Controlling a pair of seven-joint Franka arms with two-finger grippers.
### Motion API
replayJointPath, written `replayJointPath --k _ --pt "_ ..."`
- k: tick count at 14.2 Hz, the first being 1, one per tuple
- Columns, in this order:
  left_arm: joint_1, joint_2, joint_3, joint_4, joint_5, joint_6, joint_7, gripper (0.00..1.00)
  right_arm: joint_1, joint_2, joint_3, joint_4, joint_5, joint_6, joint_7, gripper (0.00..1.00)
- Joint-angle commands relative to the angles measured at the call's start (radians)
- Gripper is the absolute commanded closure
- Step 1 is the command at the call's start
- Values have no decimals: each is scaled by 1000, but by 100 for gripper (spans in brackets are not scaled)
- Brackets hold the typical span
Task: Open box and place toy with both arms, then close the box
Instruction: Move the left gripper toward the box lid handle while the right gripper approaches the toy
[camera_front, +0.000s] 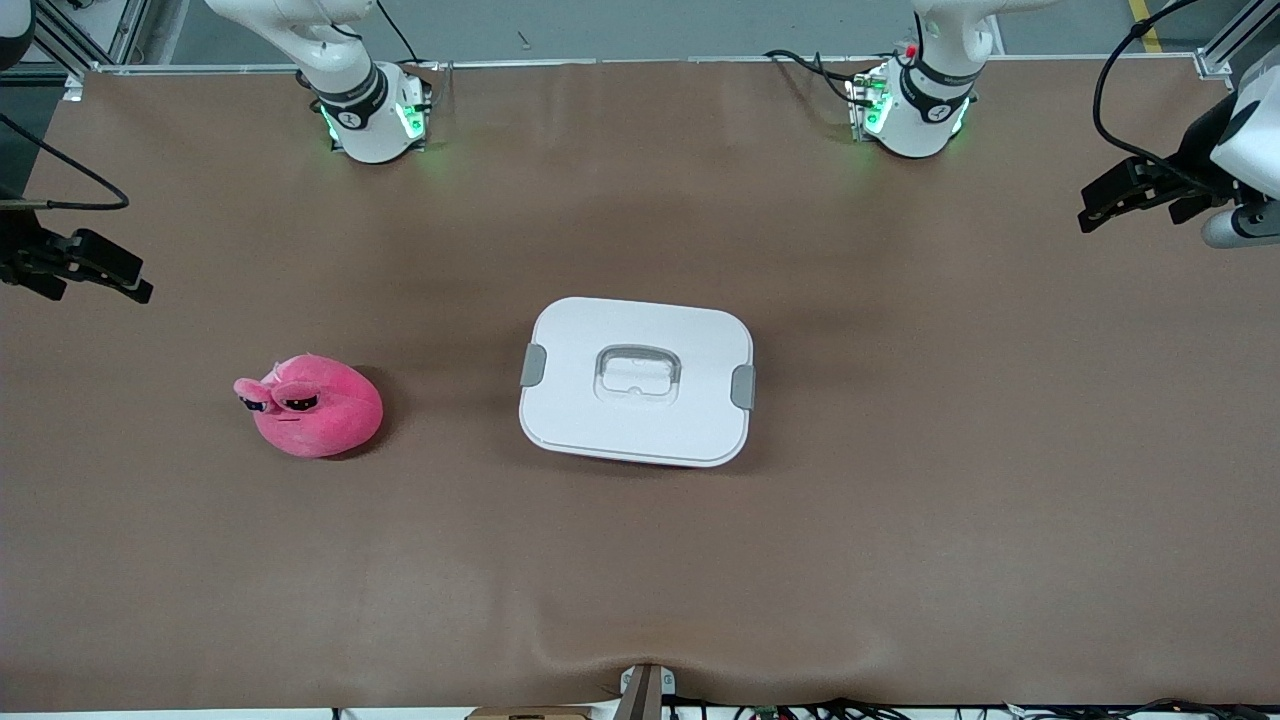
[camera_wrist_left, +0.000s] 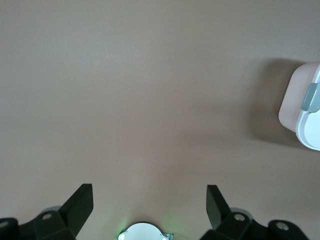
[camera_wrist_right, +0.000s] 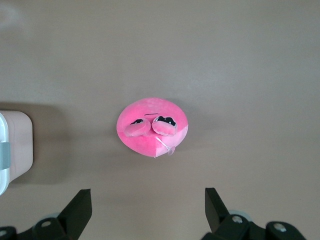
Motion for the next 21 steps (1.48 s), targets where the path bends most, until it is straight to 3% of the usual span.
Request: replayJointPath --k 1,10,12,17,21 --pt "3 -19 -7 -6 57 -23 16 0 -1 -3 7 16 -13 -2 2 0" --pt "-9 36 -14 37 42 -23 6 0 41 0 10 5 -10 -2 5 0" --pt "-24 56 -48 40 42 -16 -20 0 32 4 7 1 -10 0 16 0" --pt "-40 171 -181 93 39 38 -365 0 -1 38 6 1 -9 7 16 0" --pt "-70 226 -260 93 -53 191 -650 0 -1 76 6 1 -12 40 10 0"
